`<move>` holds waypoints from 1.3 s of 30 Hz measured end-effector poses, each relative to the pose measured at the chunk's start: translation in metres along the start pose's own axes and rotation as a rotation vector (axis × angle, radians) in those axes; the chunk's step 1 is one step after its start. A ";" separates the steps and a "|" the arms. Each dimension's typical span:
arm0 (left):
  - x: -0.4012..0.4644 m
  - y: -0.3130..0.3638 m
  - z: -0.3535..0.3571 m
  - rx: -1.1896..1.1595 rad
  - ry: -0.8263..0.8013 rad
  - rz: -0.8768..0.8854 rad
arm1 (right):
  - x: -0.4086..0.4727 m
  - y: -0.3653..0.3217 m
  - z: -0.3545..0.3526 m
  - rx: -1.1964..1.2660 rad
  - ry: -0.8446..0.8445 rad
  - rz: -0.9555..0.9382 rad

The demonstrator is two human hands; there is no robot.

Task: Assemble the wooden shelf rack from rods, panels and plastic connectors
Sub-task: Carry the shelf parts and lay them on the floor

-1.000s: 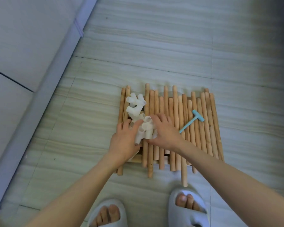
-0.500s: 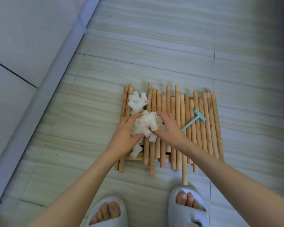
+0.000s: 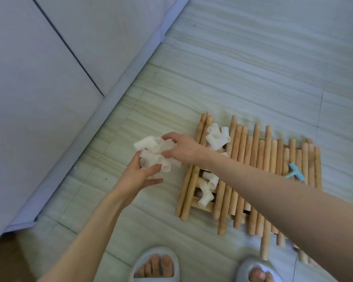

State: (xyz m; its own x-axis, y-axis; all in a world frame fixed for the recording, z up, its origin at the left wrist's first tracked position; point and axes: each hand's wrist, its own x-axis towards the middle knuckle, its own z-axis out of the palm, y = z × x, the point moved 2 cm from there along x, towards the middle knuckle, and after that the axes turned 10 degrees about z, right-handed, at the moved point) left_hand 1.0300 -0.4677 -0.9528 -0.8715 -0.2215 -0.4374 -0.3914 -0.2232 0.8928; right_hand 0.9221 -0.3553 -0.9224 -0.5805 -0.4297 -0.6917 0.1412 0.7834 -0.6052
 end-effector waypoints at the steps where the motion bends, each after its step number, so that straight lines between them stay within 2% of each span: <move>1: 0.002 -0.006 -0.012 -0.040 0.024 -0.025 | 0.009 -0.006 0.014 0.050 -0.042 0.038; 6: 0.022 -0.016 -0.052 -0.286 0.164 -0.101 | 0.040 -0.018 0.055 0.450 -0.118 0.151; 13: 0.055 0.013 -0.066 -0.452 0.361 -0.077 | 0.041 -0.025 0.028 0.824 -0.069 0.175; 17: 0.051 0.019 -0.062 -0.400 0.407 -0.078 | 0.031 -0.019 0.011 0.779 -0.033 0.180; 21: 0.033 0.011 -0.048 -0.311 0.424 -0.088 | 0.006 0.000 -0.010 0.442 0.139 0.106; 23: 0.024 0.005 -0.027 -0.211 0.336 -0.124 | -0.008 0.016 -0.027 0.240 0.274 0.036; 25: 0.020 -0.003 0.000 0.028 0.190 -0.115 | -0.020 0.035 -0.047 0.005 0.428 -0.025; 28: 0.016 -0.014 0.039 0.562 -0.074 0.097 | -0.025 0.063 -0.073 -0.294 0.606 -0.036; 30: 0.010 -0.021 0.062 0.834 -0.240 0.329 | -0.020 0.078 -0.080 -0.433 0.585 0.011; 33: 0.003 -0.033 0.086 1.066 -0.425 0.539 | -0.005 0.091 -0.078 -0.582 0.409 0.064; 36: 0.003 -0.046 0.095 1.321 -0.582 0.607 | 0.009 0.096 -0.074 -0.641 0.310 0.065; 39: 0.006 -0.055 0.096 1.539 -0.686 0.649 | 0.019 0.095 -0.072 -0.669 0.327 0.046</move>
State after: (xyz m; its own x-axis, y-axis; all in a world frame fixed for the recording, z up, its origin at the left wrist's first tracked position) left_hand 1.0176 -0.3659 -0.9940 -0.7788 0.5735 -0.2541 0.4788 0.8053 0.3497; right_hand 0.8667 -0.2566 -0.9641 -0.8096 -0.3164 -0.4944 -0.2867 0.9481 -0.1372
